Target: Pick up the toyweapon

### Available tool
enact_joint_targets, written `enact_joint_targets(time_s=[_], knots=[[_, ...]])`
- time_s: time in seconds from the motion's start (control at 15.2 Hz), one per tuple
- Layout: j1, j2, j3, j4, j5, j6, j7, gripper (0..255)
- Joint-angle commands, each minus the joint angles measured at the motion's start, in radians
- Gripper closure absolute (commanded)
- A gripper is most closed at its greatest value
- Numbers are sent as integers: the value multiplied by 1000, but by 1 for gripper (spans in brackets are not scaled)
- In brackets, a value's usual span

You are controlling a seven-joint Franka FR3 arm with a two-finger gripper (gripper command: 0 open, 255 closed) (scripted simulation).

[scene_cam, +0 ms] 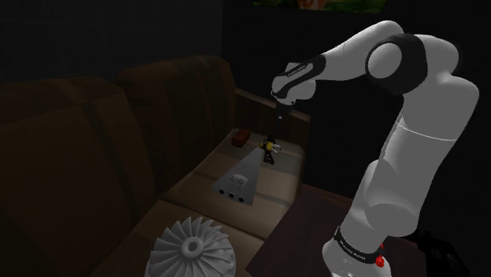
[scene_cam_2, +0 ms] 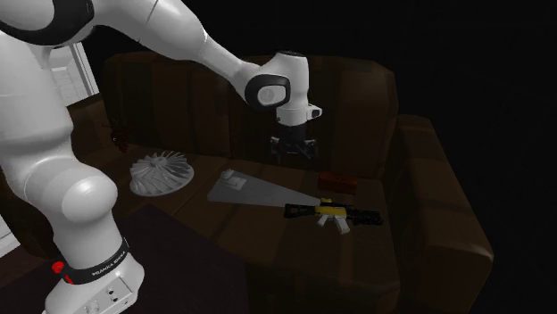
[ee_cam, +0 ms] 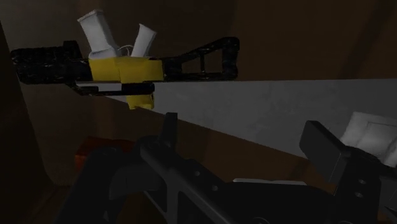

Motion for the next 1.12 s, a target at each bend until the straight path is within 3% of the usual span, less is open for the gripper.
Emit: enact_joint_targets(time_s=[0.0,0.26,0.46,0.86,1.06], knots=[[-17,109,-3,61,99,13,-110,0],[-98,300,47,193,247,11,-273,0],[-167,430,97,307,321,-2,-361,0],[-295,681,189,577,397,-50,-467,0],[-302,703,199,583,406,-35,-474,0]])
